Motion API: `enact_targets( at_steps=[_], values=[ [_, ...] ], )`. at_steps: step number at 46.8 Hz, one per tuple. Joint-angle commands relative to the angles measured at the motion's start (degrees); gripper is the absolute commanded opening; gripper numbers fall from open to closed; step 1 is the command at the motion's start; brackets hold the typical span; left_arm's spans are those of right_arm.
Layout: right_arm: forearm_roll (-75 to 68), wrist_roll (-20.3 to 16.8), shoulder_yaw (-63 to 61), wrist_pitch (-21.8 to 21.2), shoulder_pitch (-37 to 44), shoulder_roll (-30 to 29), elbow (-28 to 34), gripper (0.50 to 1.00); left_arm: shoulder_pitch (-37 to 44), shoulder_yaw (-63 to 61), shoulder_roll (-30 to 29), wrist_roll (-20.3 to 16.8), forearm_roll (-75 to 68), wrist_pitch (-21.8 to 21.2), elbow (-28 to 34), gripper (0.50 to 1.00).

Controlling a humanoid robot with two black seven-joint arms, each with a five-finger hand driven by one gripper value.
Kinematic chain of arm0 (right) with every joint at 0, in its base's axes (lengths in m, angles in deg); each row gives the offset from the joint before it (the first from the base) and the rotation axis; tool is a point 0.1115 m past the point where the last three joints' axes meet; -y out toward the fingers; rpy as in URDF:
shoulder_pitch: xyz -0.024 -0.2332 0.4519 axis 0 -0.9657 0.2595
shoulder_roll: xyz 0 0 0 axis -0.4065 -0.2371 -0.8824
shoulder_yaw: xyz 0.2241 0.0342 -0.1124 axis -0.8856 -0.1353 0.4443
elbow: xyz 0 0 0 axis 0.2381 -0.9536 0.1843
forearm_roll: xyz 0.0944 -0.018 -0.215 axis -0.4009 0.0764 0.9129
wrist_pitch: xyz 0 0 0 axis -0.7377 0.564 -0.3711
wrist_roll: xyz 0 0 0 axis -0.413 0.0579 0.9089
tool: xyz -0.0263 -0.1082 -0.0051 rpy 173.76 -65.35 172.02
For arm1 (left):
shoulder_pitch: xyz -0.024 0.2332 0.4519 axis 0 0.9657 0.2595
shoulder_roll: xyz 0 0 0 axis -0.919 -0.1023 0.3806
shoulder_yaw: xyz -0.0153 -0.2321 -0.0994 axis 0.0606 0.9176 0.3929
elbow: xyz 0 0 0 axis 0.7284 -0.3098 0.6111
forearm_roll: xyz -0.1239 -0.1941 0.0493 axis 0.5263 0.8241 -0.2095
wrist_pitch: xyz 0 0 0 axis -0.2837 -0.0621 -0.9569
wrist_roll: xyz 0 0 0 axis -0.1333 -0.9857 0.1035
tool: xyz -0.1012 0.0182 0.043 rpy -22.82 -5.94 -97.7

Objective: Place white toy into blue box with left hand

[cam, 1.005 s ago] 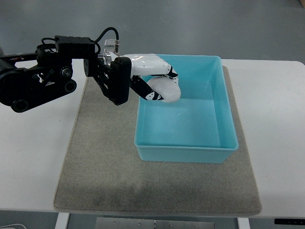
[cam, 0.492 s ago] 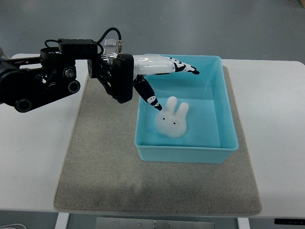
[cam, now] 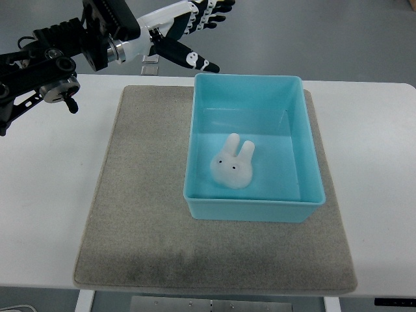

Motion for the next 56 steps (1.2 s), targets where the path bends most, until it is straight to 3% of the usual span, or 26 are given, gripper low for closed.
enact_targets(
  at_steps=[1, 10, 16, 22, 44, 56],
  values=[
    [0.0, 0.0, 0.0, 0.0, 0.0, 0.0, 0.0, 0.936, 0.7, 1.1, -0.3, 0.5, 5.9, 5.0, 3.7, 0.999],
    [0.0, 0.0, 0.0, 0.0, 0.0, 0.0, 0.0, 0.936, 2.2, 3.7, -0.4, 4.1, 16.8, 13.6, 13.7, 0.999],
    [0.0, 0.0, 0.0, 0.0, 0.0, 0.0, 0.0, 0.936, 2.6, 3.8, -0.3, 10.1, 24.3, 17.5, 19.7, 0.999],
    [0.0, 0.0, 0.0, 0.0, 0.0, 0.0, 0.0, 0.936, 5.0, 4.6, -0.4, 13.7, 32.8, 20.3, 21.6, 0.999],
    [0.0, 0.0, 0.0, 0.0, 0.0, 0.0, 0.0, 0.936, 18.4, 20.9, -0.3, 21.6, 39.9, 20.7, 20.9, 0.999],
    [0.0, 0.0, 0.0, 0.0, 0.0, 0.0, 0.0, 0.936, 20.5, 21.5, -0.4, 22.3, 39.9, 21.6, 21.1, 0.999]
  ],
)
